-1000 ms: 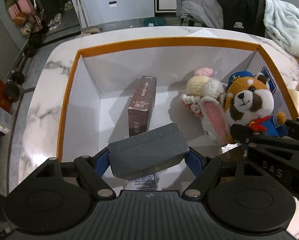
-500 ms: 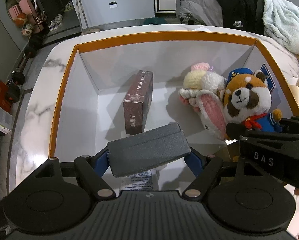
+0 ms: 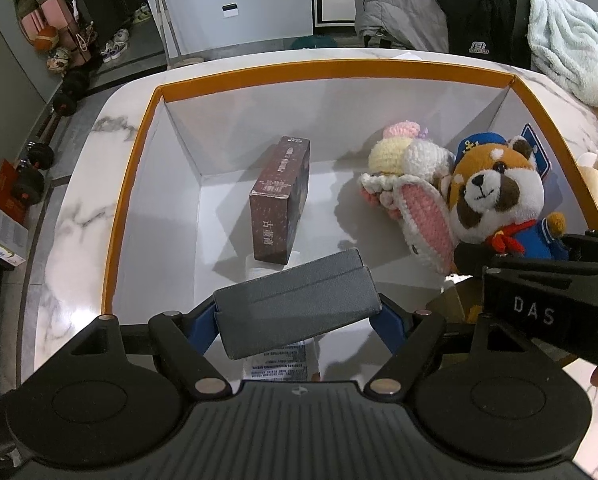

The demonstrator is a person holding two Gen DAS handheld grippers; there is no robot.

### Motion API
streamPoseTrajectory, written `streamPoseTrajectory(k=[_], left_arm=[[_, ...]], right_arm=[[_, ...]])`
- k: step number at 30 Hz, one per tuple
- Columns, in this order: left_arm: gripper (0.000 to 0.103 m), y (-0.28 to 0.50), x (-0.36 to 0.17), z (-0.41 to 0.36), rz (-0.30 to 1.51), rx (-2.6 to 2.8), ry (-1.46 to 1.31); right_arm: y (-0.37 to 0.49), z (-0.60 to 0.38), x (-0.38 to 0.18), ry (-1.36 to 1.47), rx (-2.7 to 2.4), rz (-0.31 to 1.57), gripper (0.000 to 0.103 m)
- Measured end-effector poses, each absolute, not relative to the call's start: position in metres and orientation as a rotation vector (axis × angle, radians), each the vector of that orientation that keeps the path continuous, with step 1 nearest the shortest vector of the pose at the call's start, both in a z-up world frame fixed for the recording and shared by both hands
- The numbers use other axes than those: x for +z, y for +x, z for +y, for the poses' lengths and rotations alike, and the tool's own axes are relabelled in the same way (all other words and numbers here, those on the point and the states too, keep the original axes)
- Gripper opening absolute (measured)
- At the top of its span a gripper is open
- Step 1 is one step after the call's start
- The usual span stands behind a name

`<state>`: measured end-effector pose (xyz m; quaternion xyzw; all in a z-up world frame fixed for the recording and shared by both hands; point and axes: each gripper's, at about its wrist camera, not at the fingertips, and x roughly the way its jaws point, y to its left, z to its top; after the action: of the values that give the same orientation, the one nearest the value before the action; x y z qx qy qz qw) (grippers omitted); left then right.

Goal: Organize objects
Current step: 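Lower both tools into the box and open both grippers to release, then withdraw both tools from the box toward the remaining plush items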

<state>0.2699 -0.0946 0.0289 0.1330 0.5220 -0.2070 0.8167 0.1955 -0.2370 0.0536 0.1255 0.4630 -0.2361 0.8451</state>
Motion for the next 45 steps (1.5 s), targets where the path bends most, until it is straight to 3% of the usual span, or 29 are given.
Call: streamPoseTrajectory(k=[7,14,34,45], left_arm=[[0.092,0.265,0.039,-0.085,1.086,-0.436,0.267],[0.093,0.255,0.059,-0.075,1.051,-0.446,0.256],[0.093,0.197,0.101,-0.049,0.961,-0.481,0.256],[0.093,0.168,0.098,-0.018,0.959,-0.504,0.220]], right_arm=[[0.189,-0.229,0.068,0.247,-0.490,0.948,0.052],[0.174,-0.223,0.091,0.245,-0.495,0.892,0.070],[0.127,-0.157,0.139,0.180,-0.426,0.813,0.071],[0.095,-0.130,0.141,0.153,-0.432,0.799,0.078]])
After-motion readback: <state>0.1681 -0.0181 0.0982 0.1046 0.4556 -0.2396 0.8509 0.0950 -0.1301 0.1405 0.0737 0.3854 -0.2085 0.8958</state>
